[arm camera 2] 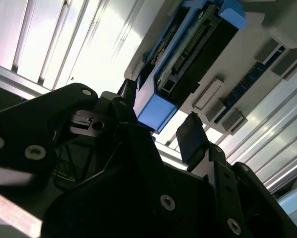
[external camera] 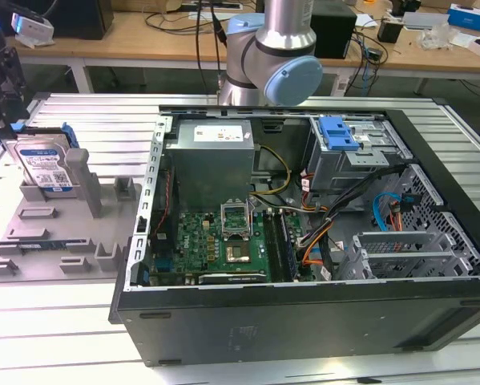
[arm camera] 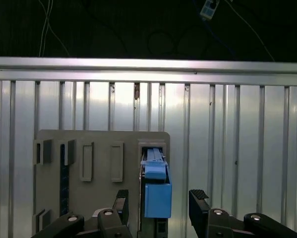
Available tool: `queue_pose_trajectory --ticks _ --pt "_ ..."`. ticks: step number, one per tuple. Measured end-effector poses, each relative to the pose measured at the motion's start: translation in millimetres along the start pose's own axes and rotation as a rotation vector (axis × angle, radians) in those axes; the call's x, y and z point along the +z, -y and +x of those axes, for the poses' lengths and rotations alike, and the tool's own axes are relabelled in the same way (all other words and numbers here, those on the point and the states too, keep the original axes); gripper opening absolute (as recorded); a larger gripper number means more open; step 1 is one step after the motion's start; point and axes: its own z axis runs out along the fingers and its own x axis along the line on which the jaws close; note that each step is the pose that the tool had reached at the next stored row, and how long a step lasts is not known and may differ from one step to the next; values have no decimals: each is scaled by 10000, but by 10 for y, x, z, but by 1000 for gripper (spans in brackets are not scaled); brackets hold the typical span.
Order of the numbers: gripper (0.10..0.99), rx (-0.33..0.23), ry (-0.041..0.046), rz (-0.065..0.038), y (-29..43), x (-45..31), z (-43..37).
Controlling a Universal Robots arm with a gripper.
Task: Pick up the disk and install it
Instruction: 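Pick up the disk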
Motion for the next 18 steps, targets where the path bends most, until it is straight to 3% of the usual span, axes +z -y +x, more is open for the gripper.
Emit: queue_pose_trajectory --ticks 18 --pt "600 -16 -1 1 -6 88 29"
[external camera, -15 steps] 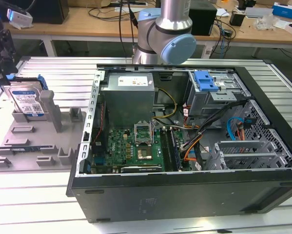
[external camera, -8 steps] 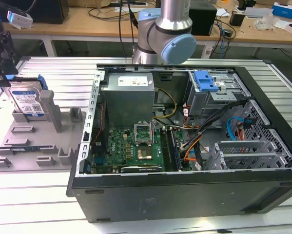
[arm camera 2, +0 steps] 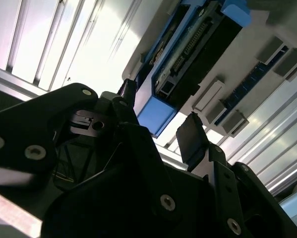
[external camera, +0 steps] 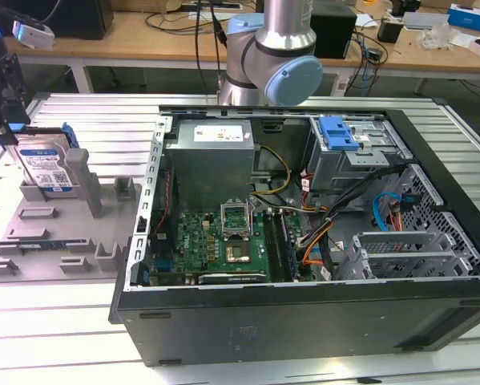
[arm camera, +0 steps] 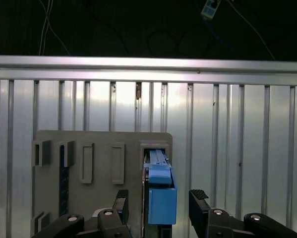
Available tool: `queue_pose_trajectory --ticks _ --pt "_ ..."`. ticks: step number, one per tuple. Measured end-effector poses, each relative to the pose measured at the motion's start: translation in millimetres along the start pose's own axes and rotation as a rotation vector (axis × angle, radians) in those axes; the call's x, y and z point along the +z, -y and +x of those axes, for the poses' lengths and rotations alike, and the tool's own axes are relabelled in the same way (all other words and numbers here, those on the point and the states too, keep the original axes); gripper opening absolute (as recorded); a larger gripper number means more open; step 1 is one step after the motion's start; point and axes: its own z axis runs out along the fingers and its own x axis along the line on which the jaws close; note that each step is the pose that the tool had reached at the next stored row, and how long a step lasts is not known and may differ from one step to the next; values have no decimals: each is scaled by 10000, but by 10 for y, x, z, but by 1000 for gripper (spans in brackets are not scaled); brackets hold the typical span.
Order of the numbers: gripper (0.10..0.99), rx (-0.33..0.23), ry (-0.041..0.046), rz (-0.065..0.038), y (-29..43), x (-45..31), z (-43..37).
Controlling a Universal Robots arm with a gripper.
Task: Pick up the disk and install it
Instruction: 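Pick up the disk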
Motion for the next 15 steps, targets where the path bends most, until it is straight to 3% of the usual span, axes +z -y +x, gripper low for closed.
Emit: queue_pose_trajectory --ticks 15 --pt "600 1 0 0 2 162 0"
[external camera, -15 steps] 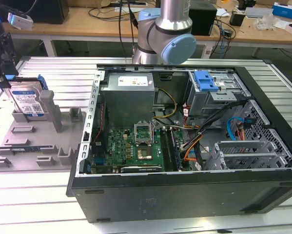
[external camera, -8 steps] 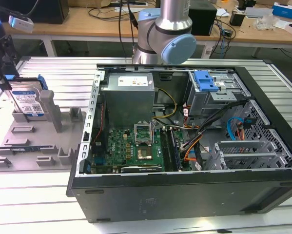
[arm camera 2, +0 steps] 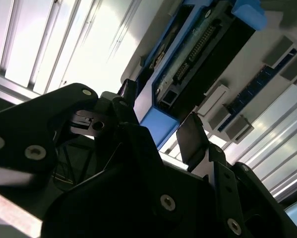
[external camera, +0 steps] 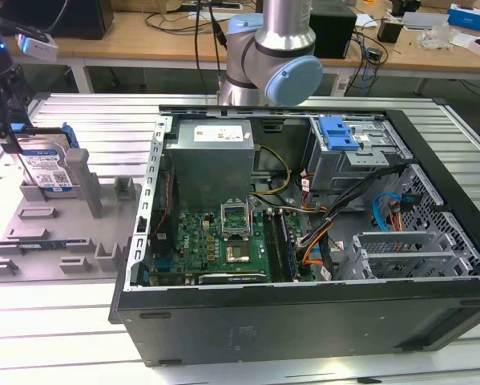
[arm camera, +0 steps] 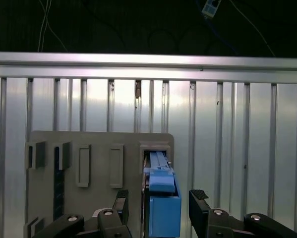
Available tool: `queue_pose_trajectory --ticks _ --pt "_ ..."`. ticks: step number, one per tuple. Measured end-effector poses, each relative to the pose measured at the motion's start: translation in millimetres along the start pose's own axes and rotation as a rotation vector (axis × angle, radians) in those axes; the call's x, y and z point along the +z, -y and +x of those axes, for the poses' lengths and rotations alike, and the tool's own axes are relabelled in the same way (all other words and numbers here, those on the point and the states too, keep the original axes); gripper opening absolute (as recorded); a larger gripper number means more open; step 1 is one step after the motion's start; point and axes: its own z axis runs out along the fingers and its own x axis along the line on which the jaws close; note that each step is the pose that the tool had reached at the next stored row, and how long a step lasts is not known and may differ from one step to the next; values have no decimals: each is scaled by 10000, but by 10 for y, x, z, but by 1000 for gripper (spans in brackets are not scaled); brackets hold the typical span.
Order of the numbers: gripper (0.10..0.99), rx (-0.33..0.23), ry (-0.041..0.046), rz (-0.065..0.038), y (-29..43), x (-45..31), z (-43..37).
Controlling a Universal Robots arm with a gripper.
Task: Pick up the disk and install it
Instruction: 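Pick up the disk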
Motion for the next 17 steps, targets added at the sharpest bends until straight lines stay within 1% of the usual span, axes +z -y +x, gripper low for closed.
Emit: queue_pose_trajectory --ticks 5,6,7,8,17 --pt "588 -1 -1 -2 0 22 1" --pt "522 -1 -1 -2 0 24 0" --pt "522 -1 0 -1 0 26 0" --pt "451 -1 0 0 0 28 0" --pt "451 -1 0 0 0 40 0"
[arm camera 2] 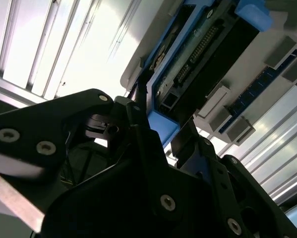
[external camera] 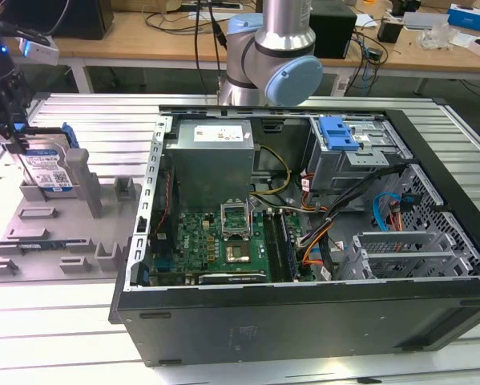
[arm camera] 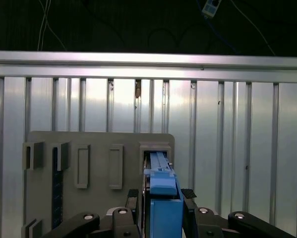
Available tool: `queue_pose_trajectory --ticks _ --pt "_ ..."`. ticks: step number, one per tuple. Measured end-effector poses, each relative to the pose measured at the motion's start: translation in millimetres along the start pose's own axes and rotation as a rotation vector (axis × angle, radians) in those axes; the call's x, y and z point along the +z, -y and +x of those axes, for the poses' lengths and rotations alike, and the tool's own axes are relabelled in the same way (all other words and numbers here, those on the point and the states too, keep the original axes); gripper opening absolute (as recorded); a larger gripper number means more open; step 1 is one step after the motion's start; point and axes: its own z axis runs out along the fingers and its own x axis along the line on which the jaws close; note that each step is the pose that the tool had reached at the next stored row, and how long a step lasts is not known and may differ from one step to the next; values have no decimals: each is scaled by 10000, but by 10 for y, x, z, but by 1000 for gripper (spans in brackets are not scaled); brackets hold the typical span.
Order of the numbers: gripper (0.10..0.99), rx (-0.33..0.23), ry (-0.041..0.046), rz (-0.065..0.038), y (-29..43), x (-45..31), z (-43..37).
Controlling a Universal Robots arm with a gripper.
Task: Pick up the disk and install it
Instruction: 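Pick up the disk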
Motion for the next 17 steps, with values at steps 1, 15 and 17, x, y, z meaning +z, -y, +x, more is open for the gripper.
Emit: queue_pose_trajectory --ticks 1,15,17 --pt "451 0 0 0 0 3 0" --pt "435 0 0 -1 0 14 0" --pt "369 2 0 -1 -1 16 1"
